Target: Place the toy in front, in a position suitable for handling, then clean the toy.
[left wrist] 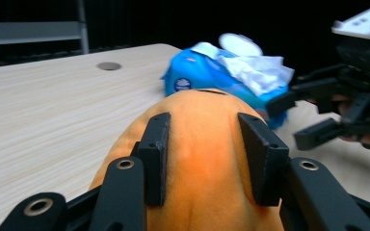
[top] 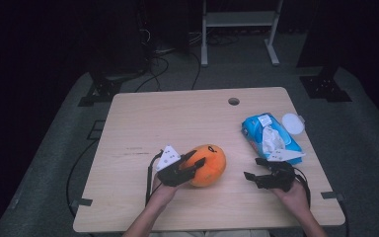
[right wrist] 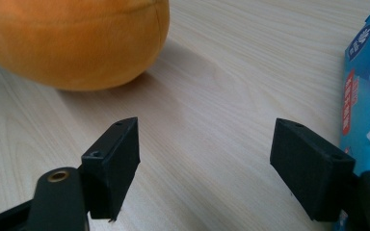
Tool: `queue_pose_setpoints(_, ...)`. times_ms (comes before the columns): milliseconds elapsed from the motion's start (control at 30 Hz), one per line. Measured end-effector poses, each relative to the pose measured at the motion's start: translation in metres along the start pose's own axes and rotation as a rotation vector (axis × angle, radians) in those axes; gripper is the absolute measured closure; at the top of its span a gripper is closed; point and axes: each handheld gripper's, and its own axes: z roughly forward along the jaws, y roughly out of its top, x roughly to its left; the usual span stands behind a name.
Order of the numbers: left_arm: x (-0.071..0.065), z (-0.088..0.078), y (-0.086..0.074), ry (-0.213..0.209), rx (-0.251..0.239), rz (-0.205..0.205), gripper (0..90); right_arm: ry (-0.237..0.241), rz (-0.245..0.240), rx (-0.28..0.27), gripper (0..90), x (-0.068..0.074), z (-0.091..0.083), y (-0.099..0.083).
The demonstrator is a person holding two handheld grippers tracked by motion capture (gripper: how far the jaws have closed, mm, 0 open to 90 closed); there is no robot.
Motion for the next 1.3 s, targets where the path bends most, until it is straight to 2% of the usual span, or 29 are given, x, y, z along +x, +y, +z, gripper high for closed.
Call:
queue_pose_setpoints(200,-0.005,0.009,-0.008,-0.035,0.029,0.0,57.6,-0.001,-0.004,0.003,24.7,0.001,0.002,0.0)
queue_pose_setpoints(267,-0.007,0.012,-0.012,-0.05,0.04,0.017,57.5,-0.002,-0.002,0.003,24.7,0.0,0.002,0.0)
queue_pose_setpoints(367,-0.006,0.013,-0.013,-0.065,0.045,0.036,56.5,-0.006,0.0,0.003,24.7,-0.001,0.002,0.0)
queue_pose_setpoints(433,-0.003,0.011,-0.017,-0.076,0.058,0.031,52.6,-0.013,0.008,-0.001,24.7,-0.002,0.003,-0.001)
queue_pose_setpoints(700,0.001,0.006,-0.017,-0.07,0.07,0.041,30.1,-0.032,-0.006,-0.027,24.7,0.0,0.001,0.001)
queue_pose_setpoints(833,0.001,0.005,-0.016,-0.082,0.066,0.012,21.9,-0.033,-0.006,-0.029,24.7,-0.001,0.0,0.001)
queue_pose_setpoints(900,-0.001,0.004,-0.015,-0.071,0.07,0.029,20.3,-0.033,0.004,-0.036,24.7,-0.002,-0.002,0.002)
queue_pose_setpoints(1033,0.001,0.002,-0.014,-0.068,0.064,0.03,18.3,-0.047,-0.01,-0.056,24.7,-0.001,-0.005,0.003)
queue_pose_setpoints(1167,0.004,-0.001,-0.009,-0.065,0.038,0.03,17.8,-0.06,-0.011,-0.077,24.6,-0.002,-0.009,0.005)
queue_pose_setpoints(1300,0.005,-0.003,-0.009,-0.066,0.033,0.039,17.2,-0.099,-0.008,-0.12,24.6,-0.006,-0.017,0.01)
